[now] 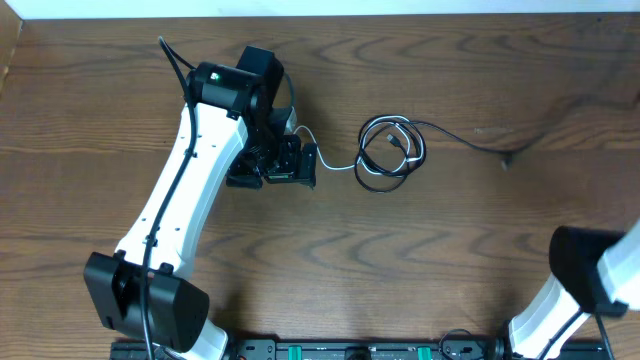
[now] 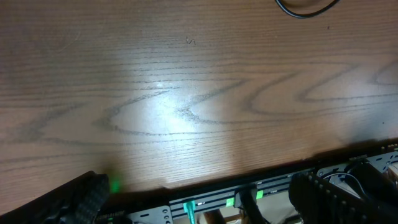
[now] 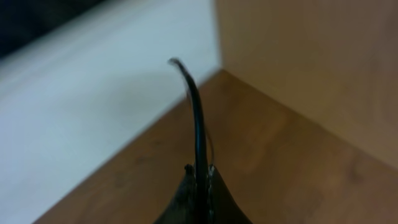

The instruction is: Untangle cables

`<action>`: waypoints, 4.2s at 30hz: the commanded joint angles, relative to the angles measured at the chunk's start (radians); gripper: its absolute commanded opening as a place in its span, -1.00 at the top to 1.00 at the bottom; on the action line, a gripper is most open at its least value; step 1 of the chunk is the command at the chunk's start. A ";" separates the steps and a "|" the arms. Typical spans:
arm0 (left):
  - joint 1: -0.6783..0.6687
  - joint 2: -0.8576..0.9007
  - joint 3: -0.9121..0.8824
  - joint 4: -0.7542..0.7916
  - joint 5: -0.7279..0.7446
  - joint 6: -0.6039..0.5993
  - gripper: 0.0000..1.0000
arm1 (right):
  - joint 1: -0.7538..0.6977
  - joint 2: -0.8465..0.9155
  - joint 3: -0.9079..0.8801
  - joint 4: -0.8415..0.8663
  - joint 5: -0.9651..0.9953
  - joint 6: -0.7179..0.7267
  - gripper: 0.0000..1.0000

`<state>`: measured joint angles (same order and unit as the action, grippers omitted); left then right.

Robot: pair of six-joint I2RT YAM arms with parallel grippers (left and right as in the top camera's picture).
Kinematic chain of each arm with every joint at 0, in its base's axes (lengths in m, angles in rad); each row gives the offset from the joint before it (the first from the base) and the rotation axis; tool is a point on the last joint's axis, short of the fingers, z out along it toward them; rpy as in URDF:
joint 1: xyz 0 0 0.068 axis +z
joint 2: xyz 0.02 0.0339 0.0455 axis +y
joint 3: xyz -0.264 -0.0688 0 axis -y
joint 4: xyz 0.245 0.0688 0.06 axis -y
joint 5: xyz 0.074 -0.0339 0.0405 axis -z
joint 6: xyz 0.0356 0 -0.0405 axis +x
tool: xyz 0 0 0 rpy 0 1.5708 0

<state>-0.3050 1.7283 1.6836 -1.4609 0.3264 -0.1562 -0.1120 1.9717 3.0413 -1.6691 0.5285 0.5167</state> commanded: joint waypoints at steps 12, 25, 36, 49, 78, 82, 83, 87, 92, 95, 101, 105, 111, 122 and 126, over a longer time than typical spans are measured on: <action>-0.002 0.004 0.000 -0.003 -0.010 0.013 -0.96 | -0.038 0.097 -0.406 0.021 -0.179 0.070 -0.99; -0.002 0.004 0.000 -0.003 -0.010 0.013 -0.96 | 0.033 0.097 -0.791 0.114 -0.878 -0.467 -0.98; -0.002 0.004 0.000 -0.003 -0.010 0.013 -0.95 | 0.201 0.097 -1.264 0.550 -0.844 -0.644 -0.96; -0.002 0.004 0.000 -0.003 -0.010 0.013 -0.96 | 0.270 0.098 -1.545 0.908 -0.505 -0.710 -0.49; -0.002 0.004 0.000 -0.003 -0.010 0.013 -0.96 | 0.258 0.043 -1.402 0.806 -0.515 -0.635 0.98; -0.002 0.004 0.000 -0.003 -0.010 0.013 -0.96 | 0.259 -0.034 -1.230 0.704 -0.594 -0.599 0.98; -0.002 0.004 0.000 -0.003 -0.010 0.013 -0.96 | 0.260 -0.056 -1.192 0.686 -0.632 -0.599 0.97; -0.002 0.004 0.000 -0.003 -0.010 0.013 -0.96 | 0.268 -0.143 -1.107 0.671 -0.741 -0.594 0.97; -0.002 0.004 0.000 -0.003 -0.010 0.013 -0.96 | 0.287 -0.258 -1.086 0.742 -0.749 -0.408 0.97; -0.002 0.004 0.000 -0.003 -0.010 0.013 -0.96 | 0.290 -0.327 -1.082 0.823 -0.802 -0.329 0.97; -0.002 0.004 0.000 -0.003 -0.010 0.013 -0.96 | 0.290 -0.451 -1.078 1.023 -0.984 -0.212 0.97; -0.002 0.004 0.000 -0.003 -0.010 0.013 -0.96 | 0.290 -0.504 -1.078 1.125 -1.048 -0.133 0.97; -0.002 0.004 0.000 -0.003 -0.010 0.013 -0.96 | 0.290 -0.508 -1.079 1.055 -0.991 -0.296 0.97; -0.002 0.004 0.000 -0.003 -0.010 0.013 -0.96 | 0.287 -0.363 -1.079 0.925 -0.877 -0.107 0.98; -0.002 0.004 0.000 -0.003 -0.010 0.013 -0.96 | 0.262 -0.381 -1.062 1.191 -1.157 -0.011 0.97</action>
<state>-0.3050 1.7283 1.6829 -1.4601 0.3264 -0.1562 0.1680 1.6520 1.9362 -0.5797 -0.3927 0.4103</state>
